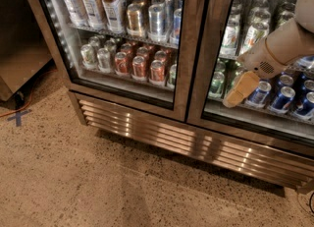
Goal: Close right fridge door
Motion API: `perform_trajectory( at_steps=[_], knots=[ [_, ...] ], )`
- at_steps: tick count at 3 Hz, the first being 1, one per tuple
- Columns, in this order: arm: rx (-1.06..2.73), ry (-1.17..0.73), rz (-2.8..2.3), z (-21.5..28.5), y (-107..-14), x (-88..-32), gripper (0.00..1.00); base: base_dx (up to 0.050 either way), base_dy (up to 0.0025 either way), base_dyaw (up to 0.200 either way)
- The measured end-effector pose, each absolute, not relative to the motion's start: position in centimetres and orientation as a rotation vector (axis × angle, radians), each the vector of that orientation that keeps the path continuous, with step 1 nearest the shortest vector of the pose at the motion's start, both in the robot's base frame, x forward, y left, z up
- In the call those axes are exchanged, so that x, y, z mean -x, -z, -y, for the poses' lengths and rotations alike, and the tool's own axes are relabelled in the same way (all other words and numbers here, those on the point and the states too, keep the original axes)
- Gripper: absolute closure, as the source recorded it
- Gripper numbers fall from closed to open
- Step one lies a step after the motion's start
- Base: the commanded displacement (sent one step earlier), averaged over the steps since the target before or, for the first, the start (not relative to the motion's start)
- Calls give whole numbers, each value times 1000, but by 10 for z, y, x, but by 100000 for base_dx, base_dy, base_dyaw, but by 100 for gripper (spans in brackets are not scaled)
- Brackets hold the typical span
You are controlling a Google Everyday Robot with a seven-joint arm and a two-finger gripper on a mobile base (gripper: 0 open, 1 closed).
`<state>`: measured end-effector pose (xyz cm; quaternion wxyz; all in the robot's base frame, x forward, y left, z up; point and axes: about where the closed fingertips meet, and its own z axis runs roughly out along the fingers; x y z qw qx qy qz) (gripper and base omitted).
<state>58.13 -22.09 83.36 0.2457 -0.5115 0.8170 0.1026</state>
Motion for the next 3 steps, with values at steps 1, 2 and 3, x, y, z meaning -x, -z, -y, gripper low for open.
perform_trajectory(
  at_steps=[1,2,3],
  knots=[
    [1396,-280,-2229,221,-834,-581,0,-5000,2,-10],
    [1396,-280,-2229,221,-834,-581,0,-5001,2,-13],
    [1396,-280,-2229,221,-834,-581,0,0,0,0]
  ],
)
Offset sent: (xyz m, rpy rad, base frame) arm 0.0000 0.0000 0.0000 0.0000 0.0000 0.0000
